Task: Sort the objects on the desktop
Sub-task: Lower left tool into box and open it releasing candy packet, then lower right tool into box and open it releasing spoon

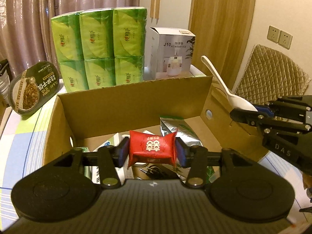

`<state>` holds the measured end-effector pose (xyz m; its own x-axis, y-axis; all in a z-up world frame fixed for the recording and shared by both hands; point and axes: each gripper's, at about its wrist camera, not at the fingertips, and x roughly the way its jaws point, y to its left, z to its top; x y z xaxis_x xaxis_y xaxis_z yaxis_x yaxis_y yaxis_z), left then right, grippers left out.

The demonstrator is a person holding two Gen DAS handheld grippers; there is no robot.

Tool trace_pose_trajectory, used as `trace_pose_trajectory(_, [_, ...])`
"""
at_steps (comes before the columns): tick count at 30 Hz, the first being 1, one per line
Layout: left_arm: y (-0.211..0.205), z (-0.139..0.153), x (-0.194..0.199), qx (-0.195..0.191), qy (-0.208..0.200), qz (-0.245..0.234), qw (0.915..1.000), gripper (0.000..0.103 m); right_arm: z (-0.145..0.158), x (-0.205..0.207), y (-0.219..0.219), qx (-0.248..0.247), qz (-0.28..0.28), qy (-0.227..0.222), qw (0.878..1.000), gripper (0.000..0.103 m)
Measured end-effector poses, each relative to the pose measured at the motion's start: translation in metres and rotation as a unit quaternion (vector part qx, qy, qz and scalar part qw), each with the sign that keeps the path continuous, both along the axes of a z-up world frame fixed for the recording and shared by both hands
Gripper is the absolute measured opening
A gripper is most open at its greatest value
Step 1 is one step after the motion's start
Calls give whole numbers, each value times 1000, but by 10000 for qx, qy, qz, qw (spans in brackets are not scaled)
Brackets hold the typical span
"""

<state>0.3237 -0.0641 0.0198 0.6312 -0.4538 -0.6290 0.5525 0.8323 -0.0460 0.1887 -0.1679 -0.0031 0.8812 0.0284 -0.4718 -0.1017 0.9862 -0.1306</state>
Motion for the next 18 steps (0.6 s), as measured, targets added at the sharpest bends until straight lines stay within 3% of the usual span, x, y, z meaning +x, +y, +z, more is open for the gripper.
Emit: trace_pose_trajectory(18, [1,-2,-2,68,-5,-50,10000,48,-2,2,1,5,-10,-53,10000,5])
